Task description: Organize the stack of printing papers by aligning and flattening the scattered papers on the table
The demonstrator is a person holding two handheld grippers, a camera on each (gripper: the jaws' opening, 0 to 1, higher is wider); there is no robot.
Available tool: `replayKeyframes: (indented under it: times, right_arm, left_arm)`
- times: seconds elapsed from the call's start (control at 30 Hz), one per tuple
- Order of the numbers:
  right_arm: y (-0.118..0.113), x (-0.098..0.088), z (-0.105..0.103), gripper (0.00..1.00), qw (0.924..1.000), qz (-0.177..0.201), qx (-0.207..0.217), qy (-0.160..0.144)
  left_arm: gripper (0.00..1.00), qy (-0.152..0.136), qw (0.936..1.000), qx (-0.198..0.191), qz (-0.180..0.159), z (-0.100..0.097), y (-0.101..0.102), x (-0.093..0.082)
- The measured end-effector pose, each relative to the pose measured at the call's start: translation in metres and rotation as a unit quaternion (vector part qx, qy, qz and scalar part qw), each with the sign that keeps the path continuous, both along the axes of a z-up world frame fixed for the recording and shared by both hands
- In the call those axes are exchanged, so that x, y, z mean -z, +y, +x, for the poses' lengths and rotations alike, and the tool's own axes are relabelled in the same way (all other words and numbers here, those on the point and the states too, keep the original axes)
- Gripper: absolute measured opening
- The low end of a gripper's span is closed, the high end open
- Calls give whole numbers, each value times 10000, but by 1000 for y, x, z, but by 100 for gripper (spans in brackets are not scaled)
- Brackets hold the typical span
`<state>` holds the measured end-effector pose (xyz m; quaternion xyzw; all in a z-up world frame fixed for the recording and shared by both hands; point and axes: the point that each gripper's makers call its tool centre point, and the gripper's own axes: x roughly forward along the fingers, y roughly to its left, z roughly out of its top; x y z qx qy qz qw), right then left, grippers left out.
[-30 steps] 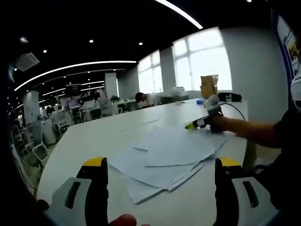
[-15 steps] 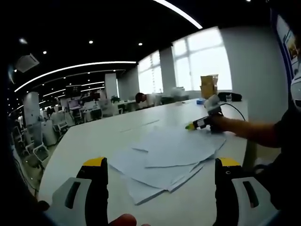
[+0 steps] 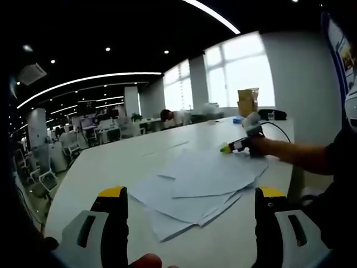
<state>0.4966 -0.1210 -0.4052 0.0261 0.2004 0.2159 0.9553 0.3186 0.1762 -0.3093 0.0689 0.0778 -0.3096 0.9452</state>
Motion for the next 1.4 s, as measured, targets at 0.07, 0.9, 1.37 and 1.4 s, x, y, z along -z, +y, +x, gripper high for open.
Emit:
replayKeyframes:
  times: [0.07, 0.9, 1.37, 1.4]
  right_arm:
    - [1, 0, -1, 17, 10000, 7, -7, 1]
    - [2, 1, -3, 8, 10000, -17, -13, 8]
    - [3, 0, -4, 6, 10000, -19, -18, -32]
    - [3, -1, -4, 5, 10000, -14, -18, -37]
  left_arm:
    - [97, -1, 10000, 1, -4, 0, 0, 0]
    - [97, 51, 10000, -9, -34, 0, 2, 5]
    - [97, 41, 10000, -29, -45, 0, 4, 4]
    - [97, 39, 10000, -25, -45, 0, 4, 4]
